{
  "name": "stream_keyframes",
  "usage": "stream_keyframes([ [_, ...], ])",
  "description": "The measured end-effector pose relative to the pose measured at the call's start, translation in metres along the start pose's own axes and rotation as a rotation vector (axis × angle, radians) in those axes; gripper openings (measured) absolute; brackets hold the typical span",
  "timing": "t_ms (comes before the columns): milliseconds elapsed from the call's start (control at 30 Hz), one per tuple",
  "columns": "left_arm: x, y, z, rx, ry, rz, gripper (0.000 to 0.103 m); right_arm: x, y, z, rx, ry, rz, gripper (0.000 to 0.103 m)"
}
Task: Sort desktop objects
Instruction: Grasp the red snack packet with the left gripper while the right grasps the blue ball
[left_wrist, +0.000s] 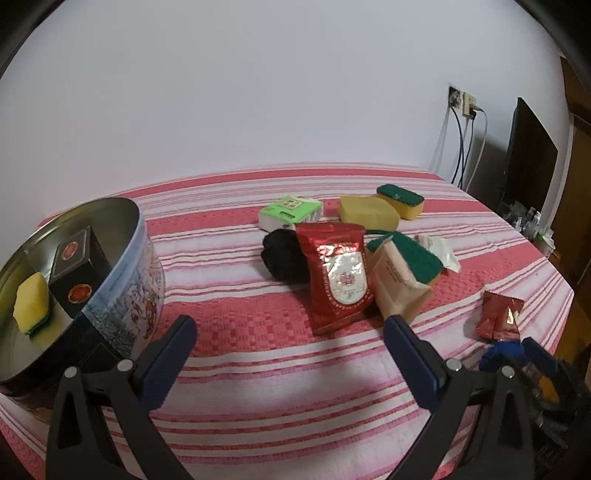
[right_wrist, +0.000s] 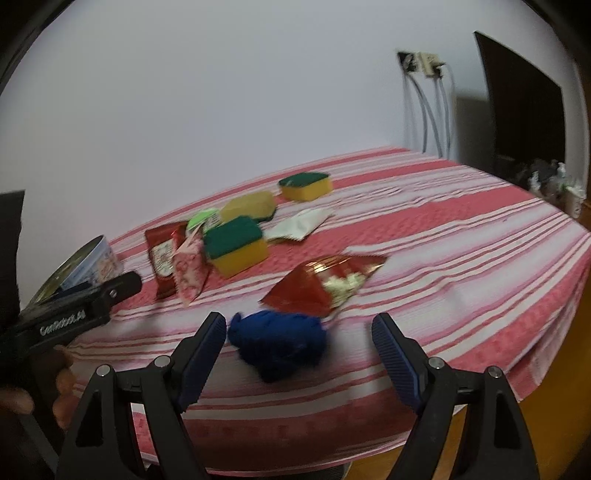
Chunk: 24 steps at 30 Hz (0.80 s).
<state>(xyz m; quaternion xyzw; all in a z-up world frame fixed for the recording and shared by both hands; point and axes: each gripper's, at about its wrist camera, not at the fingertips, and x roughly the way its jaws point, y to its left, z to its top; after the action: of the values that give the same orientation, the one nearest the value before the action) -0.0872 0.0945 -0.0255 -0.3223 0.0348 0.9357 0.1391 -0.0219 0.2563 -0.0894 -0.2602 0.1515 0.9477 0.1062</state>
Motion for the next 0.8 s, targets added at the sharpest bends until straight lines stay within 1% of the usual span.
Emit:
stream_keyframes([
  [33,0.001,0.001,0.000,-0.002,0.002,0.003,0.102,0.000,0.002,-0.001,-0.009,-0.007,-0.005,0.082],
  [67,0.002,0.001,0.001,-0.005,0.001,0.008,0.102,0.001,0.004,-0.001,-0.018,-0.010,-0.004,0.078],
  [133,0.003,0.001,0.001,-0.005,0.001,0.014,0.102,0.004,0.006,-0.001,-0.023,-0.006,0.005,0.073],
  [167,0.003,0.001,0.001,-0.007,0.002,0.017,0.102,0.005,0.006,-0.001,-0.030,-0.008,-0.002,0.066],
  [200,0.003,0.002,0.002,-0.009,0.003,0.017,0.102,0.006,0.007,-0.001,-0.041,-0.009,-0.011,0.062],
  [233,0.004,0.002,0.002,-0.011,0.005,0.015,0.102,0.007,0.007,-0.001,-0.050,-0.007,-0.020,0.054],
  [533,0.010,0.008,0.003,-0.052,0.030,0.004,0.102,0.001,0.007,-0.004,-0.099,-0.004,-0.029,0.050],
  [567,0.011,0.008,0.004,-0.056,0.025,-0.001,0.102,-0.004,0.006,-0.003,-0.090,-0.007,-0.014,0.050],
  [667,0.013,0.007,0.012,-0.060,0.005,-0.013,0.102,-0.019,0.007,0.003,-0.074,-0.048,0.034,0.050],
  [733,0.017,0.006,0.019,-0.075,-0.015,-0.012,0.102,-0.027,0.012,0.008,-0.087,-0.080,0.038,0.050],
  [800,0.024,0.002,0.027,-0.091,-0.019,-0.008,0.097,-0.031,0.017,0.011,-0.112,-0.112,0.028,0.050],
])
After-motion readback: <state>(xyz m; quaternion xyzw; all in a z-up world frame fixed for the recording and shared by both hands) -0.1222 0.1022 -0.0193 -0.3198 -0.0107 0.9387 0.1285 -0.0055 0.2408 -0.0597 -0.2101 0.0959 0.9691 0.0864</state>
